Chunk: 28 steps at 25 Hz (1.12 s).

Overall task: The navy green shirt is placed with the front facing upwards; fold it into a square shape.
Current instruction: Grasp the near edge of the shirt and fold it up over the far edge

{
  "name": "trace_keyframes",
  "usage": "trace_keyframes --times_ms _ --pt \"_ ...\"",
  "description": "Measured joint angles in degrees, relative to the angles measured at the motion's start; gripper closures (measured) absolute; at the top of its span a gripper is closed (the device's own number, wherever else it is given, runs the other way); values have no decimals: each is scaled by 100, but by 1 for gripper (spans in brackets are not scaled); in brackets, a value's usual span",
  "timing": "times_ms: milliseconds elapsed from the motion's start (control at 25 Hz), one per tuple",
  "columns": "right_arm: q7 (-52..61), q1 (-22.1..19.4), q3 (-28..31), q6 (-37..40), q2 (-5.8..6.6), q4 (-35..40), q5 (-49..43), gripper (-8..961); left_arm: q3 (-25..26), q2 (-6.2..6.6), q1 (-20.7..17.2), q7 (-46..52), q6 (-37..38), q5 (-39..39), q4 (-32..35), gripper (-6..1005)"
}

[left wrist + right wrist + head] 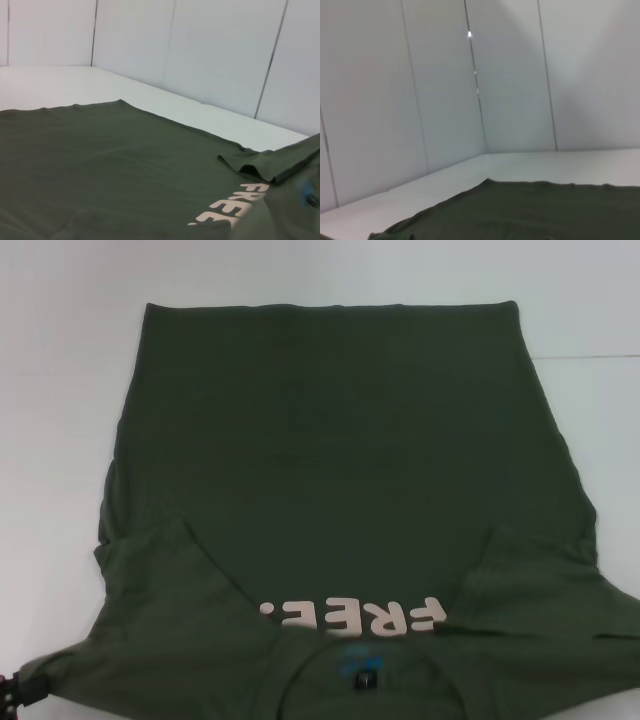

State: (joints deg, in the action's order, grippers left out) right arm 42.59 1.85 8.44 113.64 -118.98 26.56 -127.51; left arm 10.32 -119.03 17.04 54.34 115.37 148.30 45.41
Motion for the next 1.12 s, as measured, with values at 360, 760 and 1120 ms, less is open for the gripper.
trace_keyframes --times_ms 360,760,1120 --pt "-21 76 166 1 26 -83 7 915 83 -17 -55 8 -40 -165 -70 940" --pt "-68 247 168 0 -3 -81 6 916 112 -17 156 74 -193 -293 -287 937" --pt "52 593 491 -163 14 -80 16 915 119 5 389 214 -1089 -578 -823 934"
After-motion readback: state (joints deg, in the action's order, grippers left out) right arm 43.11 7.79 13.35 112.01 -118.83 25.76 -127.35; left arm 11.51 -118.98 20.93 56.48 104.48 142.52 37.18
